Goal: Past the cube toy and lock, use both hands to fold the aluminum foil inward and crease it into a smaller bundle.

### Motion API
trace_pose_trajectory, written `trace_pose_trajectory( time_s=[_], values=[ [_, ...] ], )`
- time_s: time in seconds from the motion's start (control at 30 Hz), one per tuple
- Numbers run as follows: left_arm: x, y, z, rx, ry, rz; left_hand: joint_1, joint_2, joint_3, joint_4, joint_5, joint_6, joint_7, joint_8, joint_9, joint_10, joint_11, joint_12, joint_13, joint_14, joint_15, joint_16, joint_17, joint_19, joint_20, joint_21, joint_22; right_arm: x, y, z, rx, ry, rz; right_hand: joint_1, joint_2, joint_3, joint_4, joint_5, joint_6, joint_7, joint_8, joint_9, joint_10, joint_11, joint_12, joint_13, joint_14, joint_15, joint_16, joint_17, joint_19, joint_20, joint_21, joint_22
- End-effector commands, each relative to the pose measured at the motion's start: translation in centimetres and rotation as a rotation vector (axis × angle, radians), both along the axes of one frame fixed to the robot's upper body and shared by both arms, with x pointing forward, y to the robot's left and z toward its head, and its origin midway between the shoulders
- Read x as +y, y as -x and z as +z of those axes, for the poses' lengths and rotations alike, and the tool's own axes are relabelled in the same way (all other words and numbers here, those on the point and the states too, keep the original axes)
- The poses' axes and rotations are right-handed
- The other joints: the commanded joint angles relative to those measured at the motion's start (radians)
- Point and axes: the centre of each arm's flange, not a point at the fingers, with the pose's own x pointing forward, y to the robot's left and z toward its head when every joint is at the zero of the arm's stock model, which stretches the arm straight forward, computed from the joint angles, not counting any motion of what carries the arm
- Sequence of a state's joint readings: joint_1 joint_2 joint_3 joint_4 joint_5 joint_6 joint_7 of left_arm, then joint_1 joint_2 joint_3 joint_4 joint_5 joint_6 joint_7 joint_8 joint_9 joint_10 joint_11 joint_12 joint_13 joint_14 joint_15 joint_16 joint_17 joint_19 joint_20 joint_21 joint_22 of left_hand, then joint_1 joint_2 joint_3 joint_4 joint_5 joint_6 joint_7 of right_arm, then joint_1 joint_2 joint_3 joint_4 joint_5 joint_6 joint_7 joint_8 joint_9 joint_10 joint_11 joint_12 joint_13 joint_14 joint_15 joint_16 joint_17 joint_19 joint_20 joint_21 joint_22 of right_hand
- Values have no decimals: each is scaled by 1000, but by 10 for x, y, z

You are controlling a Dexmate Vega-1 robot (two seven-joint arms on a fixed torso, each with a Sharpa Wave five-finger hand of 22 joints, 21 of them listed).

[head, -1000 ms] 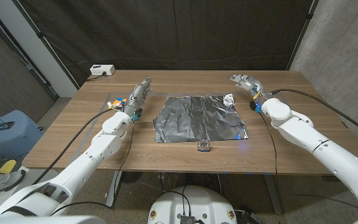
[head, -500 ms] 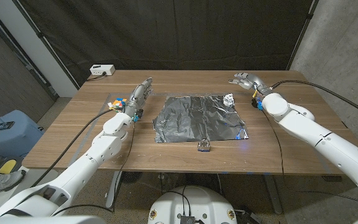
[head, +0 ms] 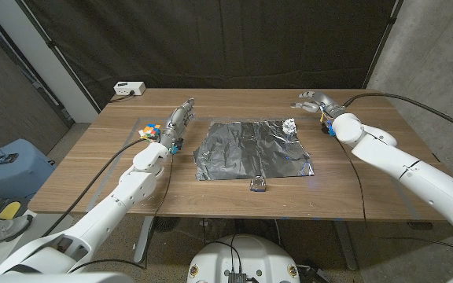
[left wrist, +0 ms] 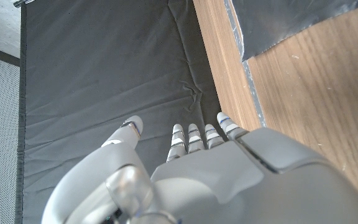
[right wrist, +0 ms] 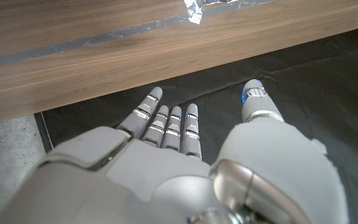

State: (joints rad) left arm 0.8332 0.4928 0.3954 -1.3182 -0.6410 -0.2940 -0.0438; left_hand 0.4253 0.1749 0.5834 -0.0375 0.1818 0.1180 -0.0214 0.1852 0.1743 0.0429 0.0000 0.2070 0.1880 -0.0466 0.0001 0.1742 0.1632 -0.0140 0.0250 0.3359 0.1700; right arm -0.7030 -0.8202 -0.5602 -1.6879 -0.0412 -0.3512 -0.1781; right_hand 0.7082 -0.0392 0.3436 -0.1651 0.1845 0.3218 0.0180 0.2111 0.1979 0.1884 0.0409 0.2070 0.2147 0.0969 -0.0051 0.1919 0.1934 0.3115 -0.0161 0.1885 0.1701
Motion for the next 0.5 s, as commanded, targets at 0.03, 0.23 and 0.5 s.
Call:
trace_pose_trajectory(
  time_s=[0.03, 0.23, 0.5],
  values=[
    [-5, 0, -2, 12, -1, 5, 14, -1, 3, -9, 7, 14, -2, 5, 4, 10, -2, 4, 2, -4, 4, 4, 3, 3, 4, -3, 5, -1, -2, 7, 17, 133, -98, -1, -6, 0, 6, -3, 18, -6, 8, 4, 4, 0, 1, 3, -6, 2, 0, 4, -11, 4, -1, 5],
    [-8, 1, -1, 10, -6, 2, 15, -1, 2, -11, 7, 18, -1, 6, 4, 11, -2, 4, 2, -5, 5, 4, 3, 4, 4, -5, 5, 0, -5, 9, 28, 187, -146, -5, -9, -4, 9, -3, 49, -6, 17, 4, -20, -8, -7, 4, -10, 2, 3, 5, -20, 12, -1, 5],
    [-12, 4, 5, -4, -36, 10, 15, 0, 1, -14, 7, 32, 1, 9, 4, 12, -1, 4, 3, -5, 5, 4, 4, 5, 5, -8, 5, 1, -12, 13, 47, 241, -186, -4, -13, -6, 9, -1, 84, -12, 26, 5, -24, -7, -5, 4, 2, -4, 9, 6, -12, 11, 5, 5]
  ],
)
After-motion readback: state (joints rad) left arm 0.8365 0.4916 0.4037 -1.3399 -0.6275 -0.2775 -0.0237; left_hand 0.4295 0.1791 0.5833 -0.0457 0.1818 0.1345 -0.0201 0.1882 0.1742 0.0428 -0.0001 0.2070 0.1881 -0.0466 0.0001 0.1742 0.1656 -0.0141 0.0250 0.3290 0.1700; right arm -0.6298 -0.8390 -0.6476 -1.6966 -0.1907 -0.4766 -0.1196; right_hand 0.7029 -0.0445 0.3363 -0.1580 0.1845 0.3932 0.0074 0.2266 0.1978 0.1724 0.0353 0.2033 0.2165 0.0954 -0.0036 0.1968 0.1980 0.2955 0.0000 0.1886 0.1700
